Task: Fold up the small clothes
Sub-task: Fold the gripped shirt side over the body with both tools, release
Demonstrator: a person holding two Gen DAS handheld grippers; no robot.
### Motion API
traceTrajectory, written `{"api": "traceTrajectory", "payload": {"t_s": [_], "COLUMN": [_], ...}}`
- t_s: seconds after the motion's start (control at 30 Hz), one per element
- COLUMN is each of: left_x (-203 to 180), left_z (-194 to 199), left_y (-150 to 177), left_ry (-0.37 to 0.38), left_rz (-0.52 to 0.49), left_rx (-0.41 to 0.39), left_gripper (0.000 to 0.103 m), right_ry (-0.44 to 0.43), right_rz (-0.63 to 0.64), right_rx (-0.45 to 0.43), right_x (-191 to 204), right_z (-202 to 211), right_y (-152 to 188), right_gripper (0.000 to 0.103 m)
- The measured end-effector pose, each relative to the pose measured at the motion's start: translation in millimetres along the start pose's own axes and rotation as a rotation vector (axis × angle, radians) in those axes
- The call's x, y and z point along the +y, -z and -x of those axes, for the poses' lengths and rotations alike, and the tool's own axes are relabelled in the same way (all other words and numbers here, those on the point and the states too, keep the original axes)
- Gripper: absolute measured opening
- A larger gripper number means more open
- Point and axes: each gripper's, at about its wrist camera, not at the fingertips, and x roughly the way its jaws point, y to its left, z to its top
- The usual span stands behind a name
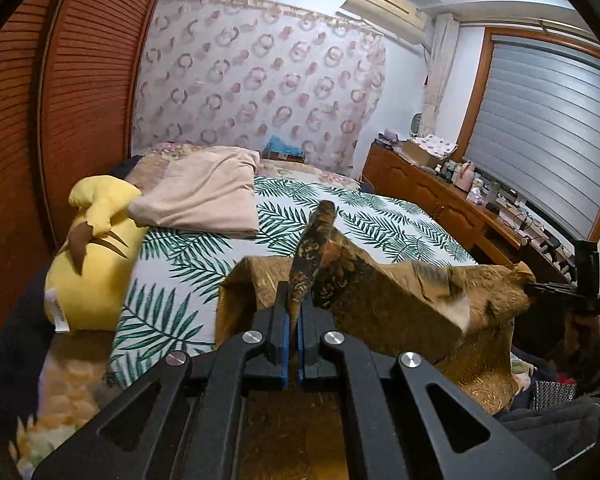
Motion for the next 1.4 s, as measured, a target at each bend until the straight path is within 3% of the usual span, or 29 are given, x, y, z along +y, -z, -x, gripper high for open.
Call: {"api": "traceTrajectory", "payload": {"t_s": [0.3, 0.37, 0.47, 0.57, 0.63, 0.67, 0.83, 0.93, 1.13, 1.4], "left_x": [13, 11, 8, 9, 10, 10, 16, 22, 34, 39], "left_z": [-24, -22, -13, -9, -11, -12, -32, -47, -79, -108], "left_y": [20, 18, 11, 4, -1, -2, -10, -16, -32, -45], "left_ry": [-0.075, -0.095, -0.115, -0.107, -0.099, -0.098, -0.093, -0.111, -0.115, -0.096], "left_rz": [-0.02, -0.041, -0.073, -0.069, -0.063, -0.063, -0.051, -0.056, -0.071, -0.105], "left_rx": [0.105, 0.099, 0.066, 0.049, 0.047, 0.043, 0.07, 0.097, 0.145, 0.197], "left_gripper": [0.004, 0.011, 0.023, 0.05, 0.078, 0.082, 0.082, 0.082, 0.082, 0.082], "right_ry": [-0.001, -0.002, 0.004, 0.025, 0.03, 0.036, 0.028, 0.035, 0.068, 0.12], "right_rz": [0.009, 0.004, 0.007, 0.018, 0.025, 0.029, 0.048, 0.054, 0.055, 0.024], "right_rx": [0.065, 0.061, 0.058, 0.046, 0.037, 0.032, 0.021, 0.014, 0.01, 0.038], "right_x": [0, 0, -3, -5, -5, -4, -3, -5, -14, -35], "right_z": [-7, -7, -8, -7, -9, -9, -15, -21, -46, -82], "right_y": [7, 2, -6, -12, -16, -18, -25, -30, -39, -48], "right_gripper": [0.006, 0.009, 0.016, 0.018, 0.021, 0.026, 0.047, 0.053, 0.061, 0.063]}}
